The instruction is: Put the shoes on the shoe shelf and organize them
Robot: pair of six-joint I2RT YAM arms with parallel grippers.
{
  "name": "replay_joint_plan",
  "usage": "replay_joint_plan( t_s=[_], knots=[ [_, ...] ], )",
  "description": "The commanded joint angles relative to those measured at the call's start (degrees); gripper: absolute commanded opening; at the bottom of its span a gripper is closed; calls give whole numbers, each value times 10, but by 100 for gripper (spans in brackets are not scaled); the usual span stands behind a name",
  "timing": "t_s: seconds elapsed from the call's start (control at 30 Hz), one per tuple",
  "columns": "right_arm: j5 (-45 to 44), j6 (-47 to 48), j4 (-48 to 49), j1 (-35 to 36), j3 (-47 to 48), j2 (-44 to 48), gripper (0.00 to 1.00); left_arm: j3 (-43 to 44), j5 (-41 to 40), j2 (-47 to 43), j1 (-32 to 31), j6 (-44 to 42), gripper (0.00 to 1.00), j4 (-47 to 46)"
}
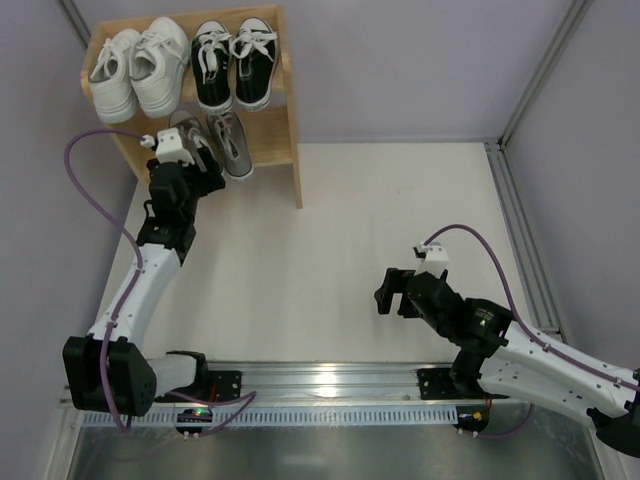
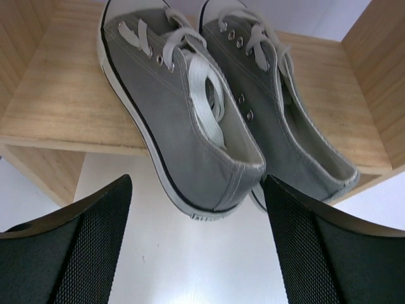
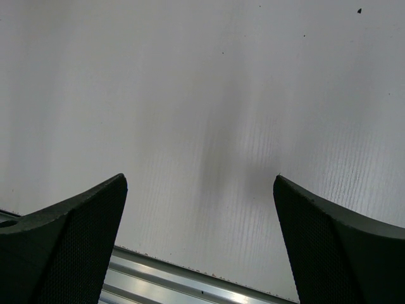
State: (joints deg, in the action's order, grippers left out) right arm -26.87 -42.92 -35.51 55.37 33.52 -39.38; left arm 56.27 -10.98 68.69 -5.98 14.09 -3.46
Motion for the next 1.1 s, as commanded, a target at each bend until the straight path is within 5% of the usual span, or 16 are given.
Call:
replay_joint_plan(
  t_s=[0.0,0.17,0.53,0.7,0.77,1.07],
  knots=[
    [-13,6,11,1,9,-3,97,45,-34,30,-4,5,82,-16],
    [-15,8,10,2,13,-8,97,71,-32,71,-6,7,76,-15],
    [-17,12,13,2,13,-16,97,28,-12,51,-6,-16,36,-20],
    [-14,13,18,2,11,-17,97,39,25,27,-1,-73,26,-3],
    [-13,15,20,2,11,-17,97,56,54,29,14,-84,1,12],
    [-14,20,12,1,8,2,97,100,206,66,57,-131,0,65]
  ],
)
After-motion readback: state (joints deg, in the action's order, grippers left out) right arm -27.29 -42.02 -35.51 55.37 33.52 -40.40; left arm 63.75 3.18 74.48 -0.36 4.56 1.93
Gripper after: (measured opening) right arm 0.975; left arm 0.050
